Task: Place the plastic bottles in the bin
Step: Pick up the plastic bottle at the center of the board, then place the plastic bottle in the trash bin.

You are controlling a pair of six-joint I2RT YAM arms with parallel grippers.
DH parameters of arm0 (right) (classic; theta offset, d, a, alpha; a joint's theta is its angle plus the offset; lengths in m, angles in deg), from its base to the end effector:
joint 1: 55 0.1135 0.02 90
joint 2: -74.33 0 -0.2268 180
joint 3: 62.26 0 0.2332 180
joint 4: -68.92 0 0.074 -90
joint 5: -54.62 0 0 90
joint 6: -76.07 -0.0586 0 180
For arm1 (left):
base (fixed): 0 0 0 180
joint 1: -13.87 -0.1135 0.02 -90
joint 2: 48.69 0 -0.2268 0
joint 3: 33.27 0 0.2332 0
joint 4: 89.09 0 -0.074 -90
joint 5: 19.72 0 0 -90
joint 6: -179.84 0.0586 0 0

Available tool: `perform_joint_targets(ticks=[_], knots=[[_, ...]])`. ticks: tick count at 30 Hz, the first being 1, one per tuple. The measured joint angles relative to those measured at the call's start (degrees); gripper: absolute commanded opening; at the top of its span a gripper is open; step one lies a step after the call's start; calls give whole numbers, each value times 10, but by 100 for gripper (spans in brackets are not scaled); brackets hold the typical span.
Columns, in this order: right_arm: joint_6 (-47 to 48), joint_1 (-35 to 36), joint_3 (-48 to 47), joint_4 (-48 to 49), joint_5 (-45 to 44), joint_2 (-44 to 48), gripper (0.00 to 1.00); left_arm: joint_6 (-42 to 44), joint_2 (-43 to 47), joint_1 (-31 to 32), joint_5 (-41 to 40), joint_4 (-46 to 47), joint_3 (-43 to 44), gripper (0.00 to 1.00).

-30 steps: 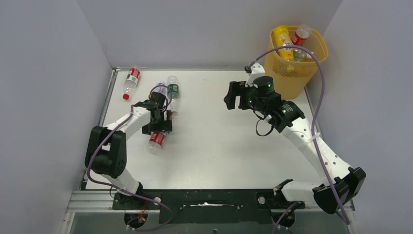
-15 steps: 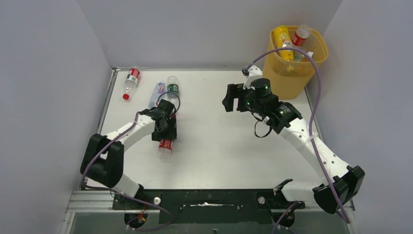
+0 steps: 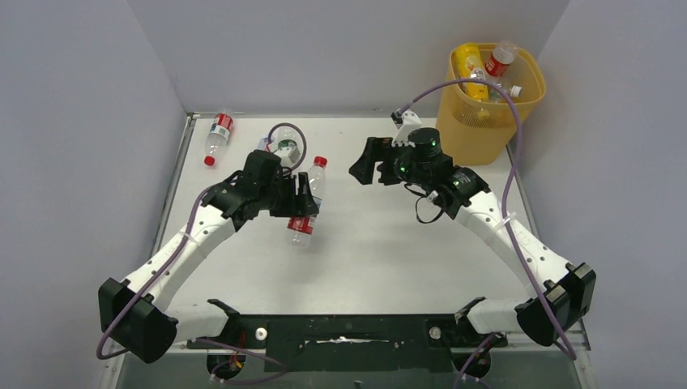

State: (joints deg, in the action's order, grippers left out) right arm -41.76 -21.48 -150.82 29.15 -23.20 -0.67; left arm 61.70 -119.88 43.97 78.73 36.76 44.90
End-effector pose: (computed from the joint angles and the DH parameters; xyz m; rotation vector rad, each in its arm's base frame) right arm 0.2481 0.1792 0.3293 -0.2470 2.1202 0.8716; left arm 0.2276 -0.1419 0.2597 0.1144 2.4818 -0.6343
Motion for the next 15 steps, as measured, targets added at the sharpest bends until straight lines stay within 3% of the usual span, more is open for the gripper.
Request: perform_joint_targets(ticks=[7,15], knots=[[-62,7,16,80,75,-6,86,1,9,10,81,31,12,52],[-96,7,17,131,100,-18,85,1,15,21,120,54,12,52]])
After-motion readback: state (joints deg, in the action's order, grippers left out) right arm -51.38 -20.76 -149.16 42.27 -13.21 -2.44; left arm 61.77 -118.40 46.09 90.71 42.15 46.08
